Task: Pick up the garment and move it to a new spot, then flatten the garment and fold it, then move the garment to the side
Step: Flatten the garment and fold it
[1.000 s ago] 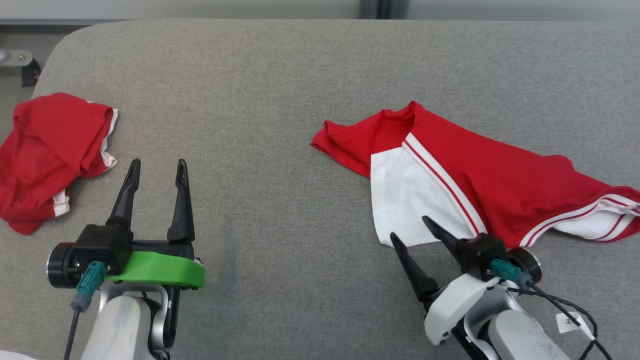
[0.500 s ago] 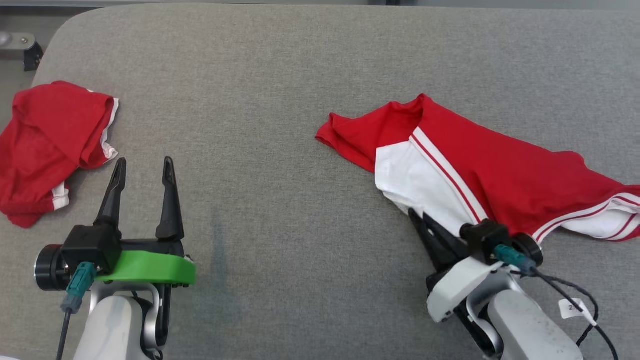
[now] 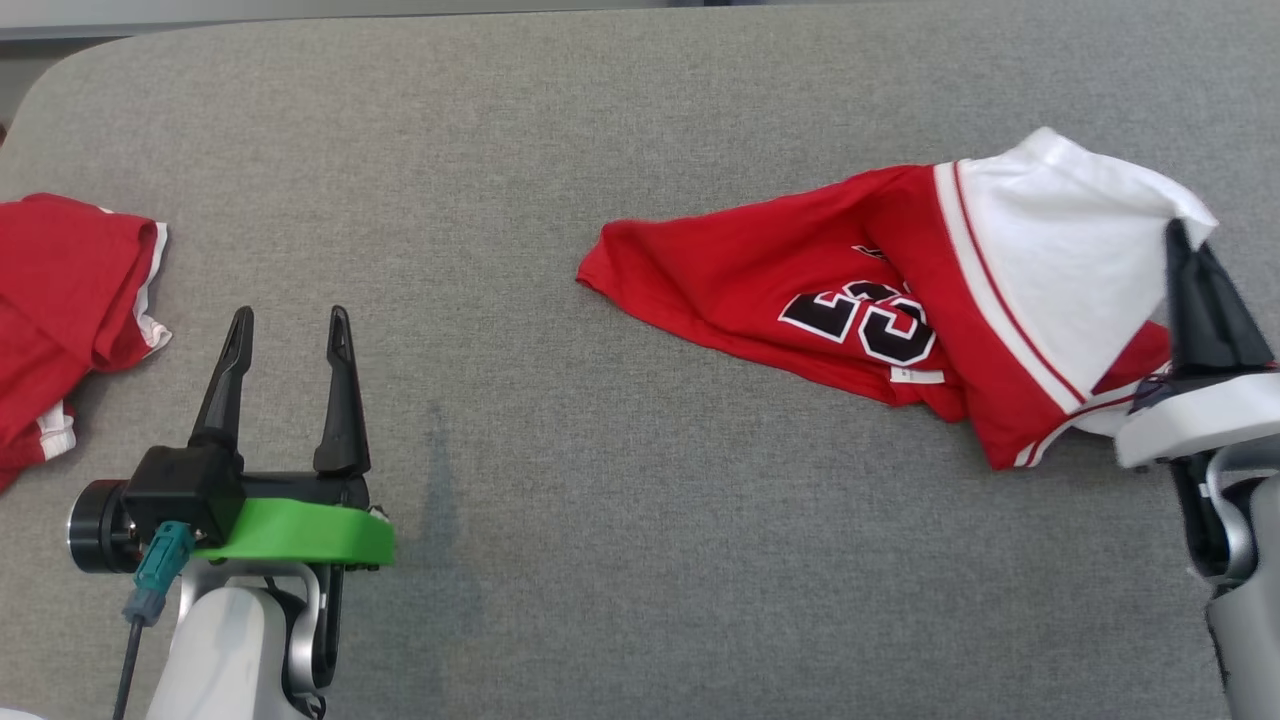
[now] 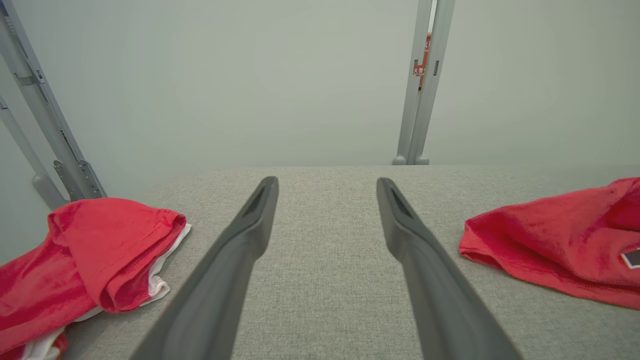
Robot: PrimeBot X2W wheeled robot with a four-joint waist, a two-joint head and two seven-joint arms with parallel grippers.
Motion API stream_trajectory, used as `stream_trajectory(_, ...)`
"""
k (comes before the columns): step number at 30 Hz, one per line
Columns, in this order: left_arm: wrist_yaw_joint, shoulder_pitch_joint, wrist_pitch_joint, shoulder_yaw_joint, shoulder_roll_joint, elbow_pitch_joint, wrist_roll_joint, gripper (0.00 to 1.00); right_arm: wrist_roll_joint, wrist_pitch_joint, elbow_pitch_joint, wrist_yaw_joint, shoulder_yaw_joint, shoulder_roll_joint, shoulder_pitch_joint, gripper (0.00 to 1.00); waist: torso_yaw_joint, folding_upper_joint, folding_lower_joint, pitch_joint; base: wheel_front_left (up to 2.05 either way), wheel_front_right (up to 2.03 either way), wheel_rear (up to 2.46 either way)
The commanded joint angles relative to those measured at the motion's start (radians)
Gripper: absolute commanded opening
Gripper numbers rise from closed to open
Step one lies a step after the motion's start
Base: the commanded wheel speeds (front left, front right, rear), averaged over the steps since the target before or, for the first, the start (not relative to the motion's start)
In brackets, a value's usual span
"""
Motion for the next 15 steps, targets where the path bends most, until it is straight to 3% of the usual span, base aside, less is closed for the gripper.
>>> stream_trajectory(1, -0.002, -0.014, -0.003, 0.002, 0.000, 0.002, 0.002, 1.00, -0.009, 0.001, 0.029, -0.002, -0.045, -0.008, -0.011, 0.00, 0.005, -0.0001, 0.0000, 0.009, 0.00, 0.00, 0.00)
stream_trajectory(7, -0.008, -0.023, -0.003, 0.001, -0.010, 0.005, 0.007, 1.00, -0.017, -0.016, 0.152, -0.002, -0.179, -0.020, -0.029, 0.00, 0.018, -0.0001, 0.0000, 0.031, 0.00, 0.00, 0.00)
stream_trajectory(8, -0.008, -0.023, -0.003, 0.002, -0.010, 0.005, 0.008, 1.00, -0.019, -0.019, 0.169, -0.002, -0.189, -0.018, -0.028, 0.16, 0.018, -0.0001, 0.0000, 0.032, 0.00, 0.00, 0.00)
stream_trajectory(9, -0.008, -0.023, -0.003, 0.004, -0.011, 0.006, 0.009, 1.00, -0.016, -0.027, 0.183, -0.002, -0.198, -0.014, -0.031, 0.69, 0.018, -0.0001, 0.0000, 0.034, 0.00, 0.00, 0.00)
stream_trajectory(10, -0.008, -0.022, -0.003, 0.006, -0.011, 0.006, 0.010, 1.00, -0.020, -0.035, 0.189, -0.002, -0.202, -0.014, -0.036, 1.00, 0.018, -0.0001, 0.0000, 0.035, 0.00, 0.00, 0.00)
stream_trajectory(15, -0.005, -0.011, -0.003, 0.016, -0.006, 0.009, 0.014, 1.00, -0.054, -0.069, 0.144, -0.002, -0.188, 0.008, -0.038, 1.00, 0.005, -0.0001, 0.0000, 0.025, 0.00, 0.00, 0.00)
